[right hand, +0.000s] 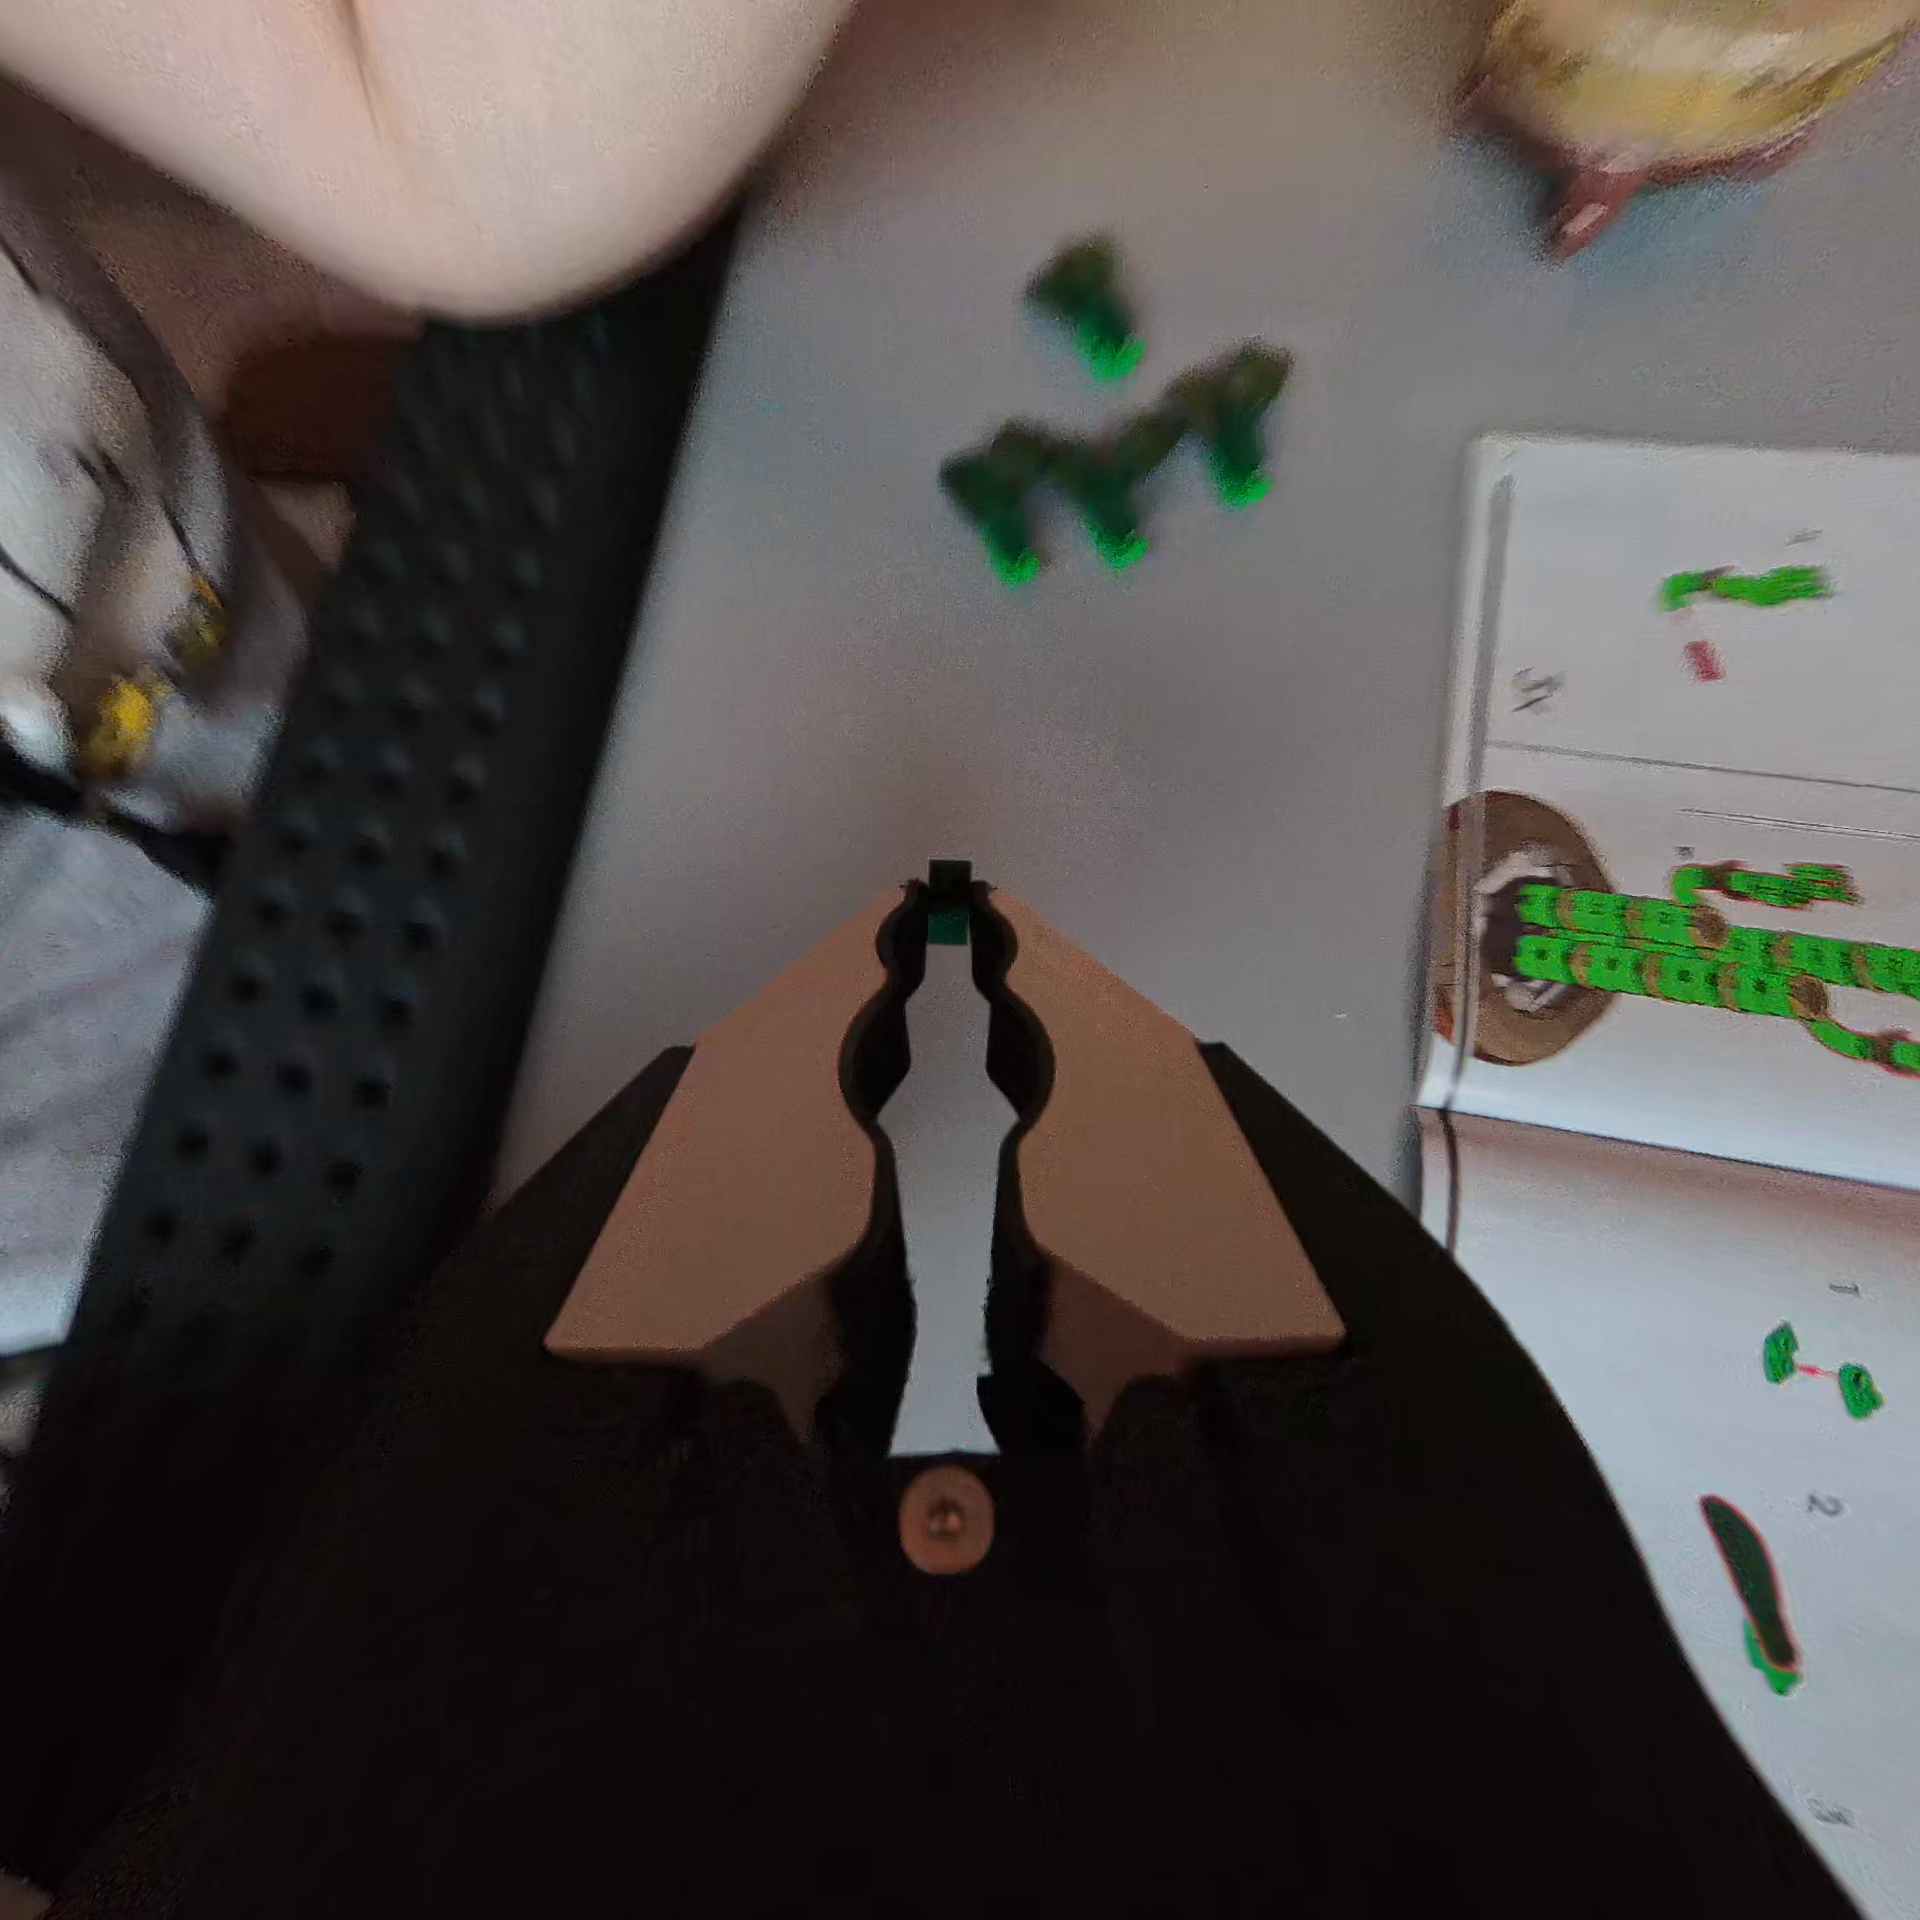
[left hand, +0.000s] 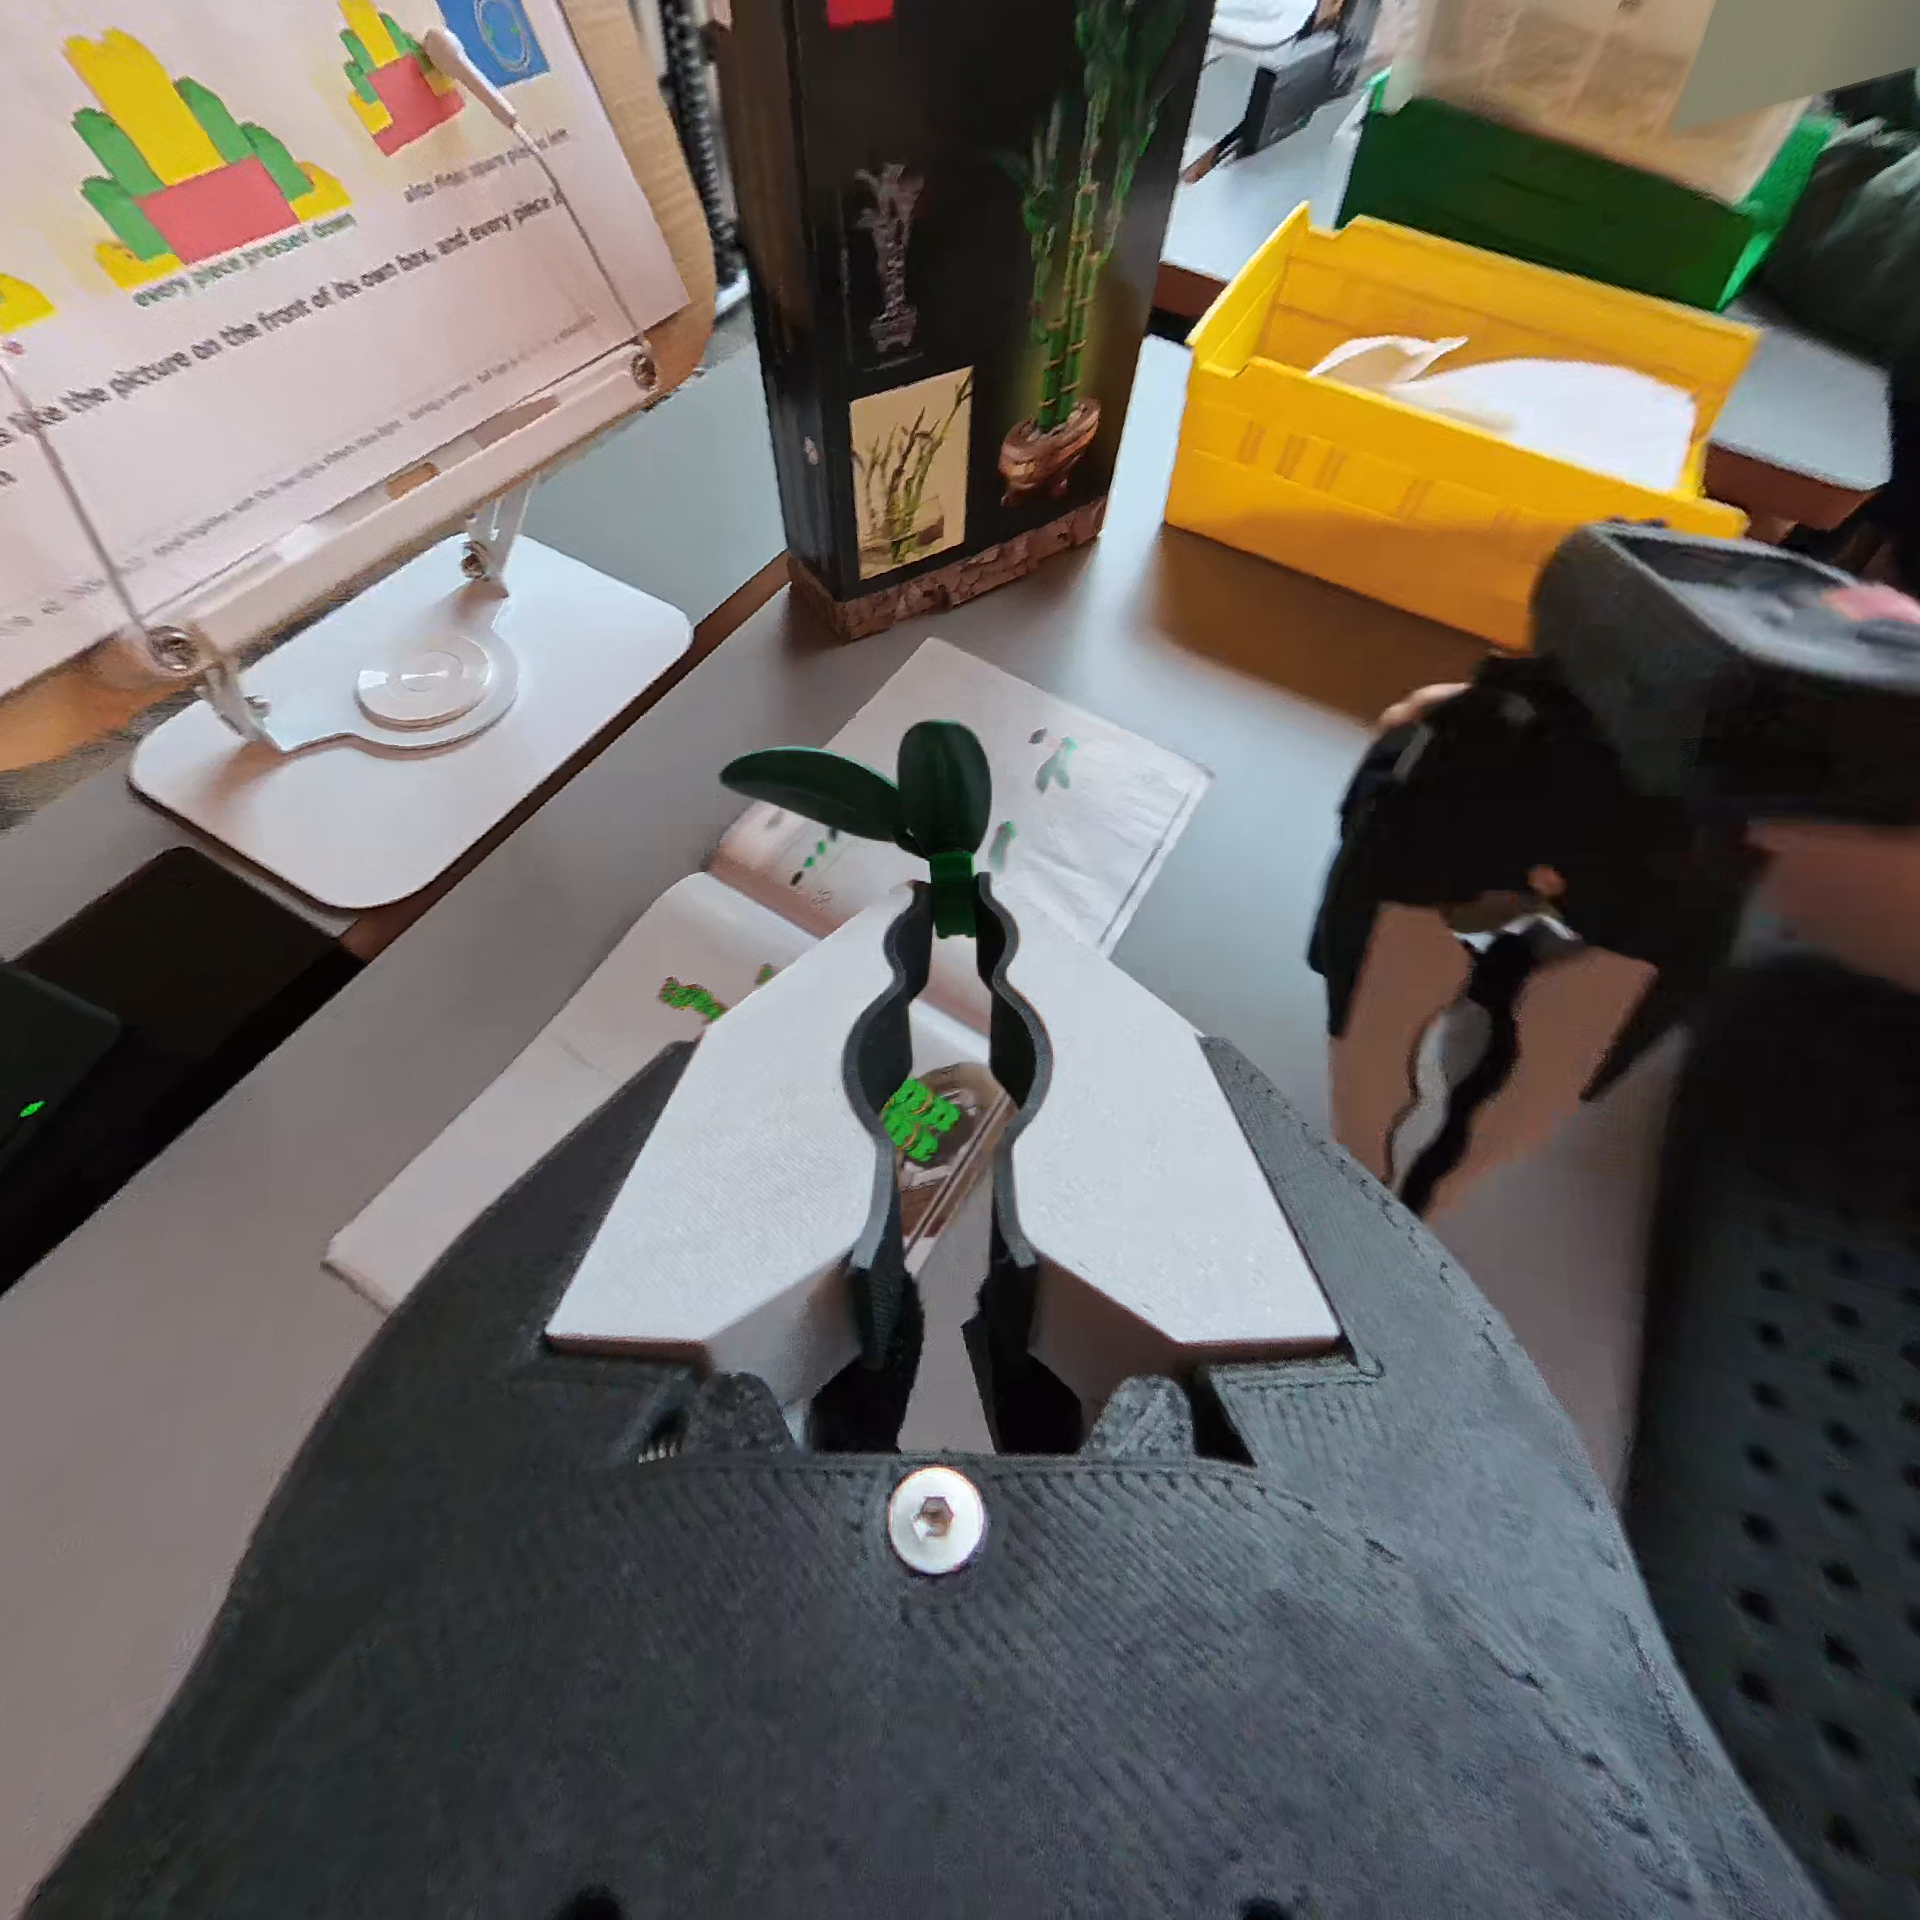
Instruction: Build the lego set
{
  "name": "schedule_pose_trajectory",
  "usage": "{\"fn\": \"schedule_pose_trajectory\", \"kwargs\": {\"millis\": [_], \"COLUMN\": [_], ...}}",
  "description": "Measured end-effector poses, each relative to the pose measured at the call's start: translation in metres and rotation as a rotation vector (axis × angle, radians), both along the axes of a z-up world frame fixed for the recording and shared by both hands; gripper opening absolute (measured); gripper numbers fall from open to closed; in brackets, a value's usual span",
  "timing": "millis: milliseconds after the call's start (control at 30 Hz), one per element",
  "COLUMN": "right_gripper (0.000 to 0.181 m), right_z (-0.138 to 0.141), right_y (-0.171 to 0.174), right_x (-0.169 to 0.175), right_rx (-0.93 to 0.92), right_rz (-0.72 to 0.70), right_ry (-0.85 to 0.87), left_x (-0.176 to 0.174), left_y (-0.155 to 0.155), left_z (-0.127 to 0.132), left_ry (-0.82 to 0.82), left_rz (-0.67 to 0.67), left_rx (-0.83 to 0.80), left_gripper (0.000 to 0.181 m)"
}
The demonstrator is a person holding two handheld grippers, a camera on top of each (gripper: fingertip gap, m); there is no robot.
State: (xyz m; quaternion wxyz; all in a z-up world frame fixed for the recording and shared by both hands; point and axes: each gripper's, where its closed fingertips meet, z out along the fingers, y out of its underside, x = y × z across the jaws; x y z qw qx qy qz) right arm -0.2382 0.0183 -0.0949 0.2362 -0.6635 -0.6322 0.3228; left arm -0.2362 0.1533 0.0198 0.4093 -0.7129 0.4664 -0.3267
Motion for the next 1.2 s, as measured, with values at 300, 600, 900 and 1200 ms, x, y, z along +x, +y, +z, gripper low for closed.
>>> {"fn": "schedule_pose_trajectory", "kwargs": {"millis": [300,600,900,1200], "right_gripper": [0.006,0.005,0.006,0.006], "right_z": [0.118,0.174,0.209,0.214], "right_y": [0.085,0.093,0.068,0.057], "right_x": [0.051,0.05,0.036,0.03], "right_rx": [-0.278,-0.36,-0.217,-0.247], "right_rz": [-0.366,-0.385,-0.383,-0.363], "right_ry": [0.675,0.915,0.912,0.893], "left_x": [0.022,0.028,0.032,0.03], "left_y": [-0.034,-0.05,-0.068,-0.082], "left_z": [0.022,0.056,0.086,0.103], "left_ry": [-0.228,-0.474,-0.548,-0.559], "left_rz": [-0.2,-0.315,-0.321,-0.318], "left_rx": [-0.241,-0.402,-0.318,-0.231], "left_gripper": [0.006,0.006,0.005,0.005]}}
